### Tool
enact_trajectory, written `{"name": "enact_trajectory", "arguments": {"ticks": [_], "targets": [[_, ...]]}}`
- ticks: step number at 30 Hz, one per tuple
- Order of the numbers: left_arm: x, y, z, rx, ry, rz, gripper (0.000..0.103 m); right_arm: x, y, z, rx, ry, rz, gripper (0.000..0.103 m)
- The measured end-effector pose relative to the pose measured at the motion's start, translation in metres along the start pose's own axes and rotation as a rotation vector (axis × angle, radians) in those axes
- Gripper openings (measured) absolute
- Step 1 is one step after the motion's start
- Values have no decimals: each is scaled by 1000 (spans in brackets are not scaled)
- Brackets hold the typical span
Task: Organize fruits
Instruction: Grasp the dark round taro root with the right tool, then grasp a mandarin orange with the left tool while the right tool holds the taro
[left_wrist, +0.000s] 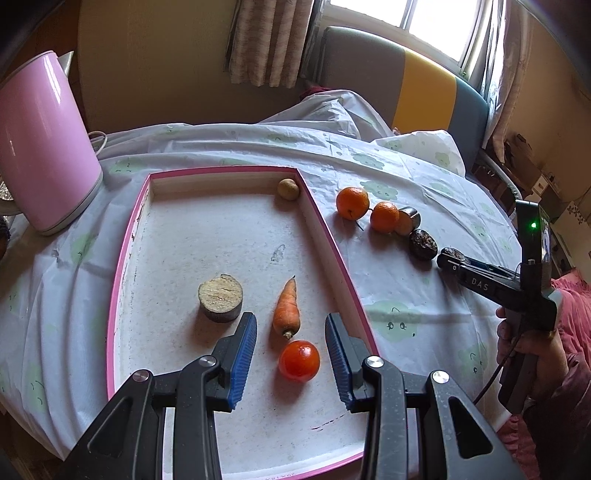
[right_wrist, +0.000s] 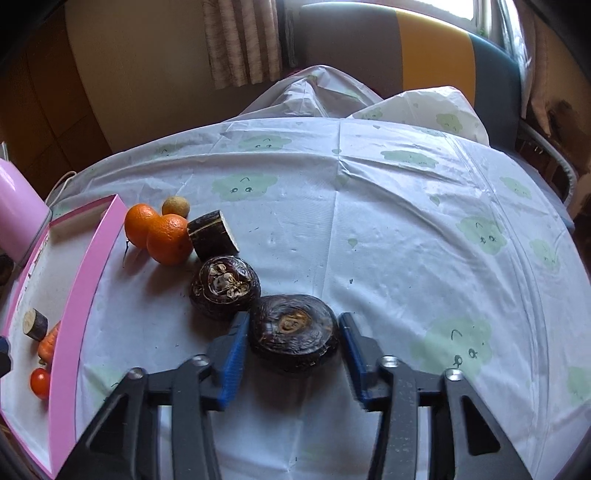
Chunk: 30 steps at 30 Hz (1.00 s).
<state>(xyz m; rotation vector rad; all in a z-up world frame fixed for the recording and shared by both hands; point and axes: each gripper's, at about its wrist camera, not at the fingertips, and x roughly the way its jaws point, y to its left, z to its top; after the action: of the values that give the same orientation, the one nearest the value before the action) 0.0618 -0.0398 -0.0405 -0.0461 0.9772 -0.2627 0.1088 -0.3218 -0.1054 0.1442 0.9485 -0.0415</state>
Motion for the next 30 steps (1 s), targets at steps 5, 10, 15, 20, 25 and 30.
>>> {"name": "enact_trajectory", "arguments": {"ticks": [5,10,15,20,25,30], "targets": [[1,-7,10,14,-12,-46,39,-6,-11,-9,17,-33,-105,47],[-1,-19,26,50,-51,-95,39,-9,-25,-15,52,-52,-86,47],[7,-33,43,71,-35,-130,41,-7,-24,-16,53,-49,-84,48],[20,-48,61,97,1,-140,46,-7,-24,-16,52,-50,-82,48],[41,-53,84,66,42,-131,46,-7,-23,-17,48,-57,-86,48],[65,-58,104,61,71,-97,35,-7,-23,-19,49,-62,-83,48]]}}
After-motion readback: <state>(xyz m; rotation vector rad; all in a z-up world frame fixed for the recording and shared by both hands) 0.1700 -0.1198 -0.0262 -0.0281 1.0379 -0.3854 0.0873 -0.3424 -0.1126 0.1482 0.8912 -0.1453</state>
